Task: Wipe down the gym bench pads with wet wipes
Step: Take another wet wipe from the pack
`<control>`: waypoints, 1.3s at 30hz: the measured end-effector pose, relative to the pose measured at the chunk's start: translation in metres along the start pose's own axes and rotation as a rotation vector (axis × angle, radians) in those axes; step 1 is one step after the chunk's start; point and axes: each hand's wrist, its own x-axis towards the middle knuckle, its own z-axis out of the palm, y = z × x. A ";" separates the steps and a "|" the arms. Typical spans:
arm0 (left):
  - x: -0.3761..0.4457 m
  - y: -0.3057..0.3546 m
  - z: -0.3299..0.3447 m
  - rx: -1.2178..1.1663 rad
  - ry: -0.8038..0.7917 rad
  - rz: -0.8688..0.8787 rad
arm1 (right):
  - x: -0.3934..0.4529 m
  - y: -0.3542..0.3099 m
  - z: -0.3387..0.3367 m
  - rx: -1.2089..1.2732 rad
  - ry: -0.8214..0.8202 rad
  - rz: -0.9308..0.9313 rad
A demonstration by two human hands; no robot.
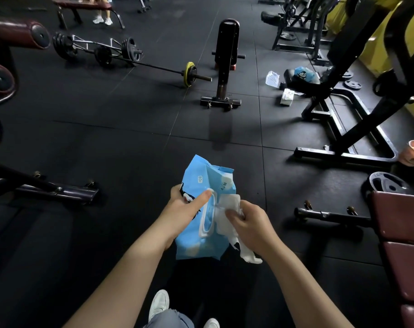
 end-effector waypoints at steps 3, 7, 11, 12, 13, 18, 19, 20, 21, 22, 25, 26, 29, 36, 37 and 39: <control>0.003 -0.002 0.002 0.059 0.047 0.068 | -0.002 -0.002 0.007 0.028 0.012 0.012; 0.005 -0.011 -0.001 0.135 0.006 0.072 | -0.001 -0.005 0.008 0.065 0.028 0.030; 0.007 -0.017 -0.003 0.235 -0.063 0.088 | 0.001 -0.003 0.006 0.084 0.023 0.062; 0.007 -0.018 -0.002 0.253 -0.067 0.097 | 0.001 -0.003 0.006 0.088 0.027 0.065; 0.007 -0.018 -0.002 0.267 -0.067 0.106 | 0.001 -0.003 0.007 0.100 0.026 0.072; 0.008 -0.023 -0.005 0.253 -0.037 0.157 | -0.001 -0.003 0.011 0.159 0.013 0.085; 0.008 -0.023 -0.005 0.216 -0.045 0.161 | -0.001 -0.003 0.011 0.161 0.019 0.085; 0.007 -0.023 -0.005 0.165 -0.057 0.161 | -0.001 -0.003 0.011 0.159 0.030 0.085; 0.006 -0.022 -0.005 0.105 -0.065 0.156 | -0.001 -0.003 0.011 0.154 0.044 0.081; 0.006 -0.022 -0.005 0.048 -0.064 0.149 | -0.002 -0.003 0.011 0.140 0.061 0.071; 0.006 -0.022 -0.003 -0.033 -0.010 0.142 | -0.005 -0.008 0.012 0.112 0.090 0.025; 0.006 -0.023 -0.002 -0.038 0.015 0.139 | -0.006 -0.011 0.013 0.129 0.089 0.013; 0.007 -0.026 0.002 0.007 0.038 0.142 | -0.011 -0.014 0.019 0.123 0.087 -0.041; 0.010 -0.035 0.008 0.160 -0.044 0.134 | -0.012 -0.011 0.017 0.112 0.121 -0.070; 0.011 -0.036 0.008 0.170 -0.044 0.131 | -0.012 -0.011 0.016 0.117 0.121 -0.069; 0.011 -0.036 0.009 0.182 -0.040 0.133 | -0.010 -0.011 0.014 0.129 0.113 -0.058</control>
